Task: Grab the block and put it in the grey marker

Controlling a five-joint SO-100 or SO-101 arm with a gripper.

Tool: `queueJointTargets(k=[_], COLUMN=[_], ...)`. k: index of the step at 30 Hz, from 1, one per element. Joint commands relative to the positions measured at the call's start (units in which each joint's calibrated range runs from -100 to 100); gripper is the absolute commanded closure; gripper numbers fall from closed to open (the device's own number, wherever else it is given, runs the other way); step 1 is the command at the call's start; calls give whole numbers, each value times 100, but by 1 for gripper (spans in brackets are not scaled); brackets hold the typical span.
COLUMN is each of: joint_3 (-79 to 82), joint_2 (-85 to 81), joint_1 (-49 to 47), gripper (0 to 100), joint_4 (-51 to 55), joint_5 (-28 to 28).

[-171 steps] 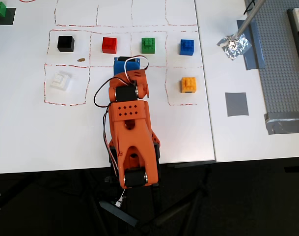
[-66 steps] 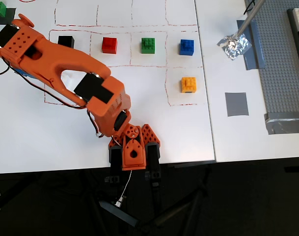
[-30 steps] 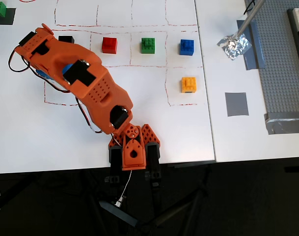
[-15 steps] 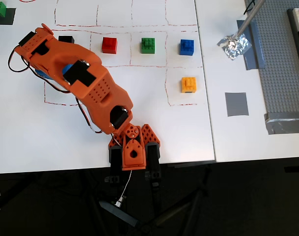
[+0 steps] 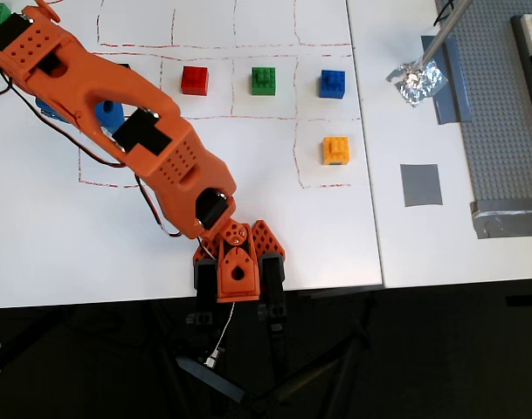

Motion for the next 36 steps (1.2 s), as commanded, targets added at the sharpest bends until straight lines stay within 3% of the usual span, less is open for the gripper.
queueJointTargets(k=[1,8,17,26,36], joint_3=[244,1685,2882,2356,1060], joint_2=[-1645,-3377,-4738,-3963,-1886], joint_1=[574,2462,6185,9873,12317], gripper=[100,100,100,100,100], joint_4=[169,169,169,63,-1219], joint_5=[156,440,1377,2398,2969])
